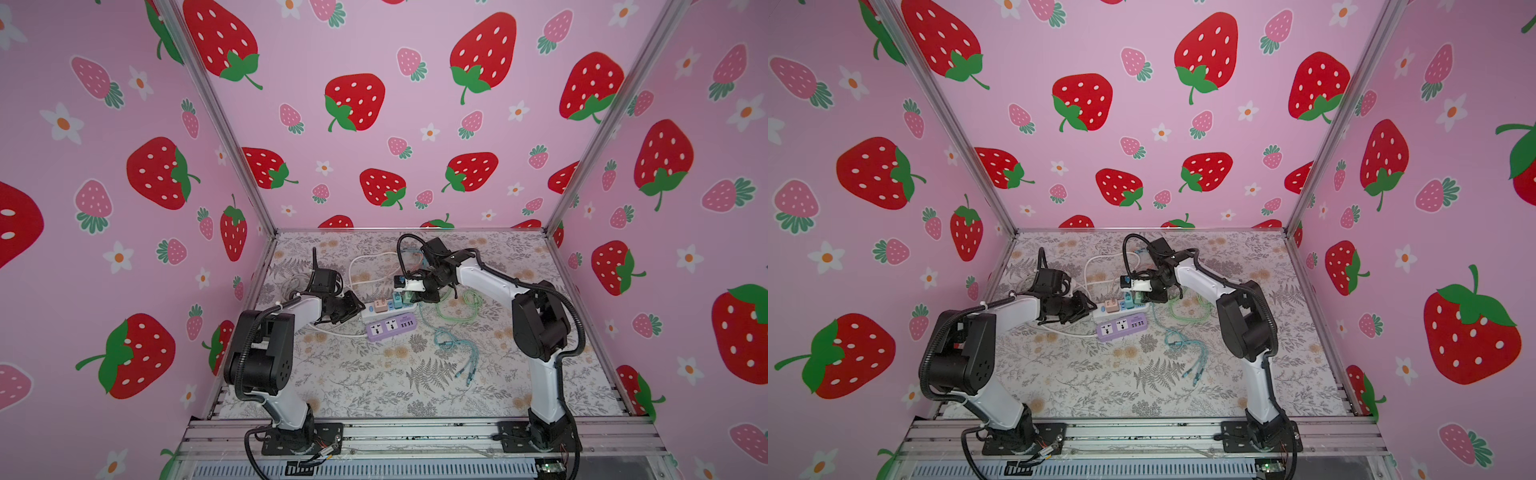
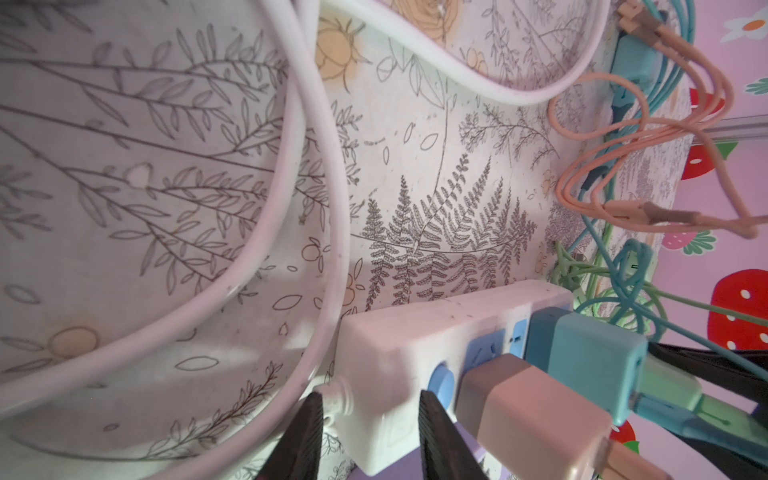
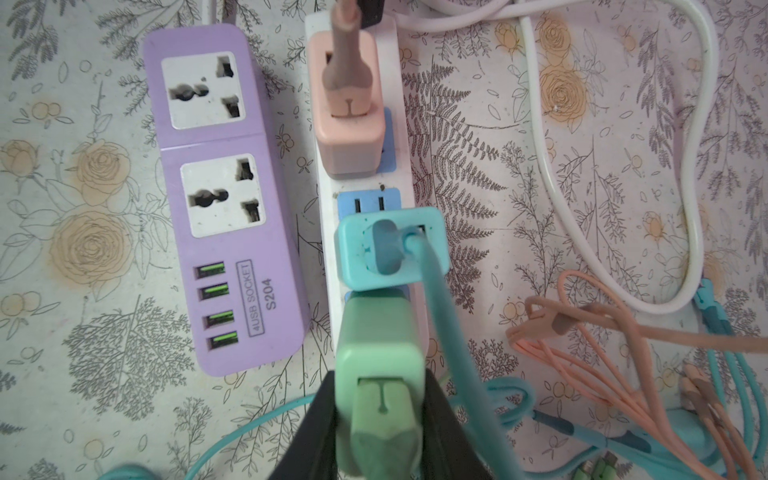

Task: Insert the plug
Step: 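Align the light-green charger prongs over the free white-strip socket with the right gripper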

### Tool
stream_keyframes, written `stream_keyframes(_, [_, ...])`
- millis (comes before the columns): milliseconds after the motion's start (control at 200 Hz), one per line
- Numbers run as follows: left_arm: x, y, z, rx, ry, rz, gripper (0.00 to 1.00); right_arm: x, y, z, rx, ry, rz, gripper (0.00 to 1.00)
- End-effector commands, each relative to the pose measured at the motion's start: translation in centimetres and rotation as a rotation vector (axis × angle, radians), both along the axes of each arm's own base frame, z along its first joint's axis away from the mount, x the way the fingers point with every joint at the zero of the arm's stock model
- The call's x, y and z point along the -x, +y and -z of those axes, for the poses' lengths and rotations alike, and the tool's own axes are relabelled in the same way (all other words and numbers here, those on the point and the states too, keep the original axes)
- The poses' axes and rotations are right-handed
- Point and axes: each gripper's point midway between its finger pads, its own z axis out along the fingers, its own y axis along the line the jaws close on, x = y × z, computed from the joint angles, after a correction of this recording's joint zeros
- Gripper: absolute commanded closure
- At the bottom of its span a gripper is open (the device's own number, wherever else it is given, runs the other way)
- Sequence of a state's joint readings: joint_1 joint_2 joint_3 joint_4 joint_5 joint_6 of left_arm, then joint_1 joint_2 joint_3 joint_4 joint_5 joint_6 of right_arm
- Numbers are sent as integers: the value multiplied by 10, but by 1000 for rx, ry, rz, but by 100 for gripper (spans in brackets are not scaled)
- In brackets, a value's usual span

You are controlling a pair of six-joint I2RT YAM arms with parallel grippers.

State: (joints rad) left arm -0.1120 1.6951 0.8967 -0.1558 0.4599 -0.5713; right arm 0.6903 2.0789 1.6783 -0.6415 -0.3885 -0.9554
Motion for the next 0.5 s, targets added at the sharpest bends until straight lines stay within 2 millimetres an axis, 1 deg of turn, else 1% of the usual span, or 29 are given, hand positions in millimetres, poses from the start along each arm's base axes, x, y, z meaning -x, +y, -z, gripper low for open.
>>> stream_keyframes(0, [-8,0,-1,-24,-3,8,59,10,-12,6,75,12,-11,100])
stream_keyframes(175, [-9,1,0,-29,-1,9,59,8,-13,2,75,0,-8,100])
stream_keyframes(400, [-10,2,1,-33,-2,7,59,12,-11,-16,33,-14,-14,100])
stream_keyframes(495, [-10,2,2,-33,1,7,59,13,-12,-20,22,-16,-13,100])
